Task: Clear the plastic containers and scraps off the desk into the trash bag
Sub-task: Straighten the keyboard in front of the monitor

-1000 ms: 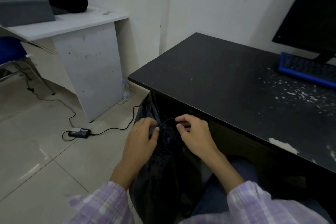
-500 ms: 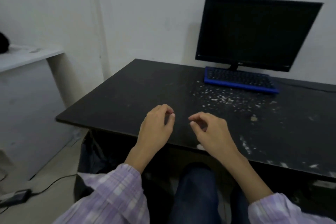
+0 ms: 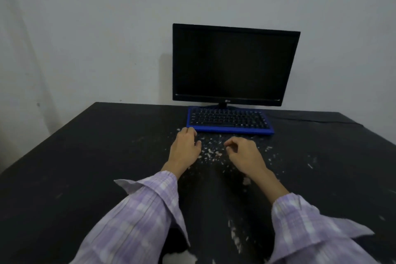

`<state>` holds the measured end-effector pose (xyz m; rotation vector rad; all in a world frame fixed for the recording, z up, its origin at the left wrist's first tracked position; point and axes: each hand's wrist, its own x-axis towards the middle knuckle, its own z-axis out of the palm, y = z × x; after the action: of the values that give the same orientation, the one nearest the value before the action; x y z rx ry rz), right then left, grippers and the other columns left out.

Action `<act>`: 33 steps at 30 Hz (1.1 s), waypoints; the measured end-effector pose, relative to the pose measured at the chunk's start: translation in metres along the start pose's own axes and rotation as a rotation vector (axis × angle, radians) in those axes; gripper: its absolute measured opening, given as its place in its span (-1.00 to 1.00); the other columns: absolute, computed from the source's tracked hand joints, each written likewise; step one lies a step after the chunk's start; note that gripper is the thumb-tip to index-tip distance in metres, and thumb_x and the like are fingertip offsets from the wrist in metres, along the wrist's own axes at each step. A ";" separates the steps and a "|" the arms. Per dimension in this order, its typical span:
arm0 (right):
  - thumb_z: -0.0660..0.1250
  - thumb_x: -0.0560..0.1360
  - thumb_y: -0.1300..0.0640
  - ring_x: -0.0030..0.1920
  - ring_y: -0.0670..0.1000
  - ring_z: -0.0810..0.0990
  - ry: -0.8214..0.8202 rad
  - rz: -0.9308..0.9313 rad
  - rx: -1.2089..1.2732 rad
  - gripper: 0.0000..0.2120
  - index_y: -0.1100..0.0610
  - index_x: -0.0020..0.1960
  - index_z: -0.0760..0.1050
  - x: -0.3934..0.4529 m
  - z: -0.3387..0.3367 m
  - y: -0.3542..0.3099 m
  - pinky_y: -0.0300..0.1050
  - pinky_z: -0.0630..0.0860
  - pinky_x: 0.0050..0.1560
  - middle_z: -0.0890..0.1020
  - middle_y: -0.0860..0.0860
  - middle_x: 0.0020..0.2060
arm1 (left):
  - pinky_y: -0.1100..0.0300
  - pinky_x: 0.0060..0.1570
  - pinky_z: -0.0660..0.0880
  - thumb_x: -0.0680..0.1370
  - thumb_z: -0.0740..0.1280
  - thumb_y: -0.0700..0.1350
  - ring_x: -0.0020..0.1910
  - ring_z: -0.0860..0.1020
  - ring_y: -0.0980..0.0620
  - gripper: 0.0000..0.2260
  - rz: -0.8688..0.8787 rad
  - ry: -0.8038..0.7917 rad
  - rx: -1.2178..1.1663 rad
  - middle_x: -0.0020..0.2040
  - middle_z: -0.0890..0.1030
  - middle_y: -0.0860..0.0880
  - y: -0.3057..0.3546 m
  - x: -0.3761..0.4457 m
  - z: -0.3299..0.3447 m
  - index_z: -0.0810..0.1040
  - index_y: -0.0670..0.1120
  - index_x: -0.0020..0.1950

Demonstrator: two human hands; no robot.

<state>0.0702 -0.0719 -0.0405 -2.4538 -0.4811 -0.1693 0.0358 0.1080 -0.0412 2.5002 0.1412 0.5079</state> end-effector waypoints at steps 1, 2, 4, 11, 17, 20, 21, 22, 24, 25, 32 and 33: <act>0.28 0.53 0.15 -0.05 -0.08 0.56 -0.007 0.004 -0.010 -0.83 0.03 0.09 0.56 0.014 -0.002 0.007 -0.10 0.56 0.01 0.61 -0.02 0.00 | 0.10 0.10 0.45 0.55 0.29 -0.09 0.16 0.44 -0.02 -0.74 -0.017 -0.013 0.001 0.18 0.43 -0.07 0.001 0.012 0.006 0.41 -0.11 0.21; 0.27 0.53 0.16 -0.05 -0.07 0.57 -0.011 0.010 -0.020 -0.83 0.04 0.10 0.56 0.029 -0.004 0.015 -0.08 0.56 0.01 0.62 -0.01 0.00 | 0.08 0.12 0.44 0.54 0.29 -0.09 0.19 0.43 -0.04 -0.72 -0.036 -0.023 -0.004 0.21 0.41 -0.08 0.000 0.026 0.012 0.40 -0.12 0.23; 0.27 0.54 0.18 -0.07 -0.03 0.58 -0.021 0.025 -0.032 -0.81 0.07 0.12 0.56 0.060 -0.008 0.031 -0.06 0.57 -0.01 0.63 0.02 0.01 | 0.05 0.16 0.43 0.54 0.31 -0.07 0.22 0.40 -0.07 -0.67 -0.068 -0.043 -0.015 0.24 0.39 -0.11 -0.002 0.052 0.023 0.38 -0.13 0.26; 0.25 0.57 0.10 0.16 0.08 0.50 -0.042 0.039 -0.146 -0.69 0.13 0.29 0.46 0.155 -0.003 0.068 -0.01 0.50 0.12 0.51 0.08 0.22 | 0.02 0.28 0.35 0.51 0.34 0.06 0.36 0.31 -0.09 -0.45 -0.169 -0.052 -0.083 0.39 0.29 -0.11 -0.019 0.113 0.050 0.25 -0.12 0.40; 0.15 0.61 0.02 0.34 0.14 0.36 -0.056 0.013 -0.279 -0.57 0.20 0.40 0.31 0.207 0.009 0.084 0.04 0.32 0.31 0.43 0.14 0.33 | 0.02 0.30 0.32 0.49 0.33 0.13 0.37 0.30 -0.06 -0.40 -0.187 0.019 -0.143 0.41 0.29 -0.09 -0.031 0.135 0.065 0.23 -0.11 0.40; 0.11 0.61 -0.03 0.31 0.16 0.40 -0.027 0.009 -0.324 -0.57 0.19 0.38 0.32 0.222 0.014 0.089 0.07 0.30 0.32 0.47 0.17 0.30 | 0.03 0.31 0.33 0.39 0.40 0.21 0.36 0.32 -0.07 -0.26 -0.217 -0.016 -0.233 0.41 0.29 -0.09 -0.036 0.137 0.064 0.19 -0.10 0.42; 0.09 0.61 -0.05 0.31 0.17 0.40 -0.025 0.021 -0.342 -0.56 0.19 0.38 0.32 0.227 0.015 0.091 0.09 0.26 0.35 0.47 0.18 0.30 | 0.04 0.32 0.32 0.34 0.44 0.23 0.37 0.32 -0.07 -0.18 -0.232 -0.044 -0.261 0.42 0.28 -0.08 -0.038 0.137 0.064 0.16 -0.09 0.44; 0.07 0.62 -0.07 0.34 0.18 0.37 -0.033 0.036 -0.357 -0.54 0.20 0.39 0.30 0.231 0.017 0.093 0.12 0.20 0.39 0.45 0.19 0.32 | 0.03 0.34 0.31 0.28 0.48 0.24 0.39 0.31 -0.07 -0.10 -0.249 -0.081 -0.275 0.44 0.25 -0.07 -0.041 0.137 0.063 0.13 -0.07 0.46; 0.03 0.61 -0.12 0.41 0.17 0.28 -0.062 0.059 -0.365 -0.48 0.17 0.44 0.24 0.237 0.018 0.099 0.18 0.06 0.46 0.36 0.18 0.40 | -0.01 0.41 0.26 0.15 0.53 0.27 0.44 0.24 -0.08 0.08 -0.262 -0.154 -0.267 0.50 0.17 -0.05 -0.045 0.134 0.062 0.04 -0.01 0.49; 0.02 0.61 -0.15 0.44 0.16 0.24 -0.070 0.056 -0.368 -0.46 0.13 0.47 0.21 0.240 0.019 0.102 0.19 0.01 0.47 0.32 0.15 0.43 | -0.05 0.43 0.22 0.09 0.55 0.27 0.47 0.20 -0.08 0.15 -0.261 -0.187 -0.247 0.52 0.13 -0.05 -0.048 0.133 0.061 0.00 0.01 0.51; 0.11 0.58 -0.16 0.42 0.18 0.24 -0.061 0.004 -0.328 -0.54 0.05 0.38 0.36 0.247 0.017 0.104 0.13 0.00 0.48 0.37 0.14 0.39 | 0.00 0.39 0.27 0.20 0.61 0.00 0.42 0.29 -0.09 0.00 -0.267 -0.056 -0.244 0.44 0.34 -0.09 -0.056 0.128 0.060 0.11 -0.03 0.50; 0.11 0.58 -0.15 0.42 0.18 0.23 -0.074 0.005 -0.316 -0.55 0.05 0.37 0.37 0.244 0.016 0.103 0.12 0.00 0.48 0.38 0.14 0.38 | 0.01 0.39 0.27 0.21 0.61 -0.01 0.42 0.29 -0.08 -0.01 -0.264 -0.060 -0.229 0.43 0.34 -0.09 -0.055 0.126 0.058 0.12 -0.04 0.50</act>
<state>0.3352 -0.0650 -0.0538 -2.7779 -0.5126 -0.1631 0.1746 0.1498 -0.0751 2.2280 0.3631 0.3201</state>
